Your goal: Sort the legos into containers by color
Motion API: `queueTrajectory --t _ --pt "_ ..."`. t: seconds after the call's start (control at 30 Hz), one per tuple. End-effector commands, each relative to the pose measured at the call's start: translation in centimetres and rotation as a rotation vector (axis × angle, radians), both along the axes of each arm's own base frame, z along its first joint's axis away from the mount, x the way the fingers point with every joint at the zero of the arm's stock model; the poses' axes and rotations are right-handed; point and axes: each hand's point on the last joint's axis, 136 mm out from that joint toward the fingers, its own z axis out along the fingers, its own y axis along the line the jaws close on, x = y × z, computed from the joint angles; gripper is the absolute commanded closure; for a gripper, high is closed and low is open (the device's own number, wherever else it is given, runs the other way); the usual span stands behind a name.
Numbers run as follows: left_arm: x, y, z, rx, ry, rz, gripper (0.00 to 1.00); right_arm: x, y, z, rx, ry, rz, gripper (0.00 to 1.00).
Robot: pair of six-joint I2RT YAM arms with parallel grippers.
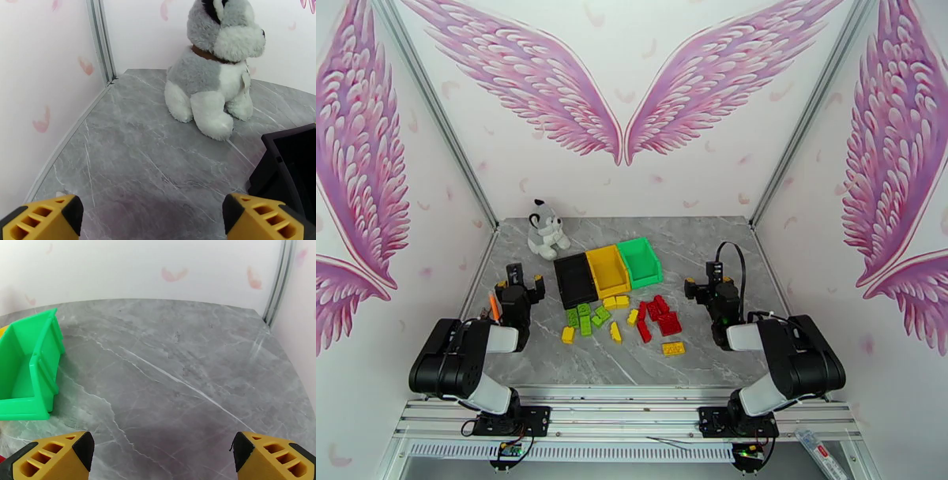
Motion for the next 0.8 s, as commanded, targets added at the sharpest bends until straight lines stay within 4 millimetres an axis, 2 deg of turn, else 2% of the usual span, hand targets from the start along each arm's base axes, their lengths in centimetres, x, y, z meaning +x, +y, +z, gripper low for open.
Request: queueTrajectory --t 0.0,0.77 --pt "0.95 -0.95 1.17 0.002 -0.015 -0.075 0.01 0.46 0.22 1.04 0.009 -0.022 0.013 0.01" --pt "1.01 -0.78 1.12 -0.052 -0.022 -0.123 0.01 0.32 0.32 1.06 0.009 -0.026 0.018 0.01"
